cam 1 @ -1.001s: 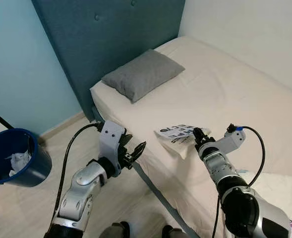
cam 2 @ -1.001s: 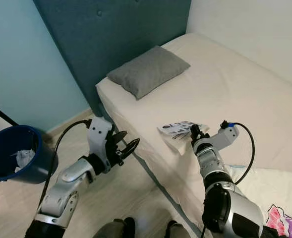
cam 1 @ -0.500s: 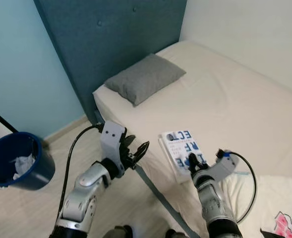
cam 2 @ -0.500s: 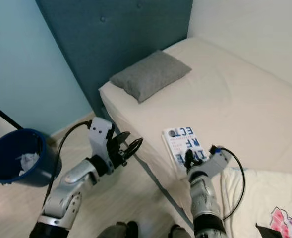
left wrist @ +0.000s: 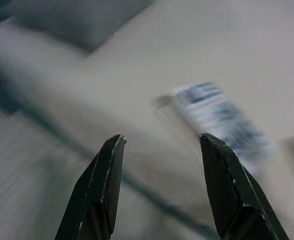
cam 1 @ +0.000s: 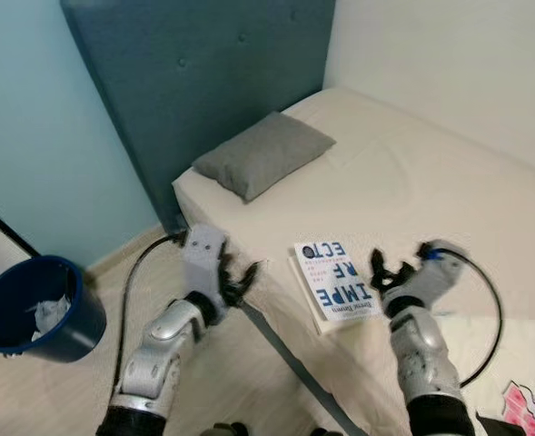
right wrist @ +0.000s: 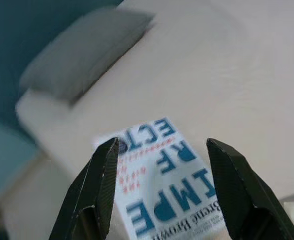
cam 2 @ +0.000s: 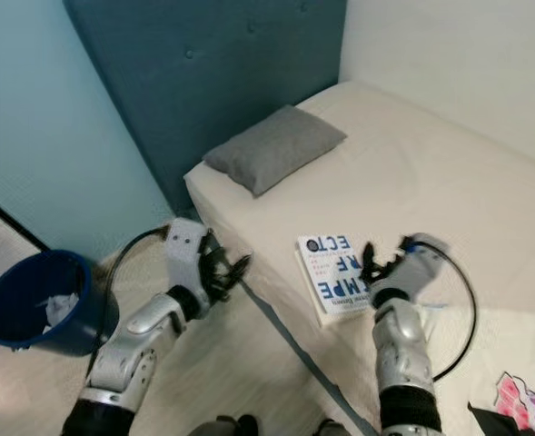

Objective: Clean up the room

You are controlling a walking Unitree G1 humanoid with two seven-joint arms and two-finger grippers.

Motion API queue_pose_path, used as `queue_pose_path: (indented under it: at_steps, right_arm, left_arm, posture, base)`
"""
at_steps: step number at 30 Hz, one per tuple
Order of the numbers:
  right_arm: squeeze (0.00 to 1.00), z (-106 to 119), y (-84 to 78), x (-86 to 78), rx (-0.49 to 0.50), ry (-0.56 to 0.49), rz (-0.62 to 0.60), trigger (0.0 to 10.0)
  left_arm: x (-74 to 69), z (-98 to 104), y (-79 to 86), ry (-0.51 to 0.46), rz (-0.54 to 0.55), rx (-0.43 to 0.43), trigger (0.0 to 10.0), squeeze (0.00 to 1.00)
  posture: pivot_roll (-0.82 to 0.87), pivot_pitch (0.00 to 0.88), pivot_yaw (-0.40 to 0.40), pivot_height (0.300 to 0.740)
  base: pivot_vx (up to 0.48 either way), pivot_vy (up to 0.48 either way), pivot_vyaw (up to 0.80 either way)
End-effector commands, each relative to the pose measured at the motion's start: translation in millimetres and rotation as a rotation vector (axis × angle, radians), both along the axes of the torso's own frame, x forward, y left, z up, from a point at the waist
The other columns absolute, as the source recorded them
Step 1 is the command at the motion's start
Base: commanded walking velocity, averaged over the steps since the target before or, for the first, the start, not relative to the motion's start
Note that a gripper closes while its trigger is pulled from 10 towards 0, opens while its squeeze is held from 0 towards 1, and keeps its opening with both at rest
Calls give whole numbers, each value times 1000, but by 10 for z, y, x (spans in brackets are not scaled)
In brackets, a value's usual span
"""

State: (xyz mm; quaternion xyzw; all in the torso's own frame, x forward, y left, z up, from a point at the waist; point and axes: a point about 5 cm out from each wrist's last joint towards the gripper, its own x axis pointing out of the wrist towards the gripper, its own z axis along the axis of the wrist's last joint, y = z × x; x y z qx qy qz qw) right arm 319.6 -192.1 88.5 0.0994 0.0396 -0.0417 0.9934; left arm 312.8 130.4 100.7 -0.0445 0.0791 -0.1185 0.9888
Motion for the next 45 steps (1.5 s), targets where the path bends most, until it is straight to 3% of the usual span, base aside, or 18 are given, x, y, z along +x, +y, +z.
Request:
queue_pose_path:
  at_steps: [1,4,9,14,16,27,33,39,45]
  right_arm:
    - [0,-97,89,-59,-59,21,42,10000]
    - [0,-176,130,-106,-118,46,47,10000]
    - [0,-250,139,-158,-175,62,75,10000]
    - [0,-267,132,-190,-245,47,101,10000]
    - [0,-281,142,-201,-308,35,130,10000]
    - [0,-313,123,-213,-391,24,139,10000]
    - [0,-351,103,-222,-366,35,131,10000]
    - [0,-512,96,-308,-253,105,99,10000]
    - [0,-578,149,-360,-240,128,107,10000]
  left_arm:
    - [-69,-260,260,99,128,33,10000,0]
    - [-173,-491,535,184,265,88,10000,0]
    - [-280,-626,676,213,364,143,10000,0]
    - [-292,-657,634,203,381,112,10000,0]
    - [-263,-668,544,192,371,77,10000,0]
    - [-196,-666,424,167,366,46,10000,0]
    - [-168,-673,381,171,325,48,10000,0]
    - [-131,-669,313,165,260,73,10000,0]
    - [-97,-642,269,152,215,86,10000,0]
  posture:
    - [67,161,36,740]
    - [53,151,28,740]
    - [33,144,7,740]
    - [32,128,-7,740]
    - [25,114,-15,740]
    - [16,88,-13,740]
    - [13,78,-6,740]
    - [10,77,4,740]
    - [12,84,7,740]
  base:
    - [0,0,0]
    - [0,0,0]
    - [0,0,0]
    - [0,0,0]
    - [0,0,0]
    - [0,0,0]
    - [0,0,0]
    - [0,0,0]
    - [0,0,0]
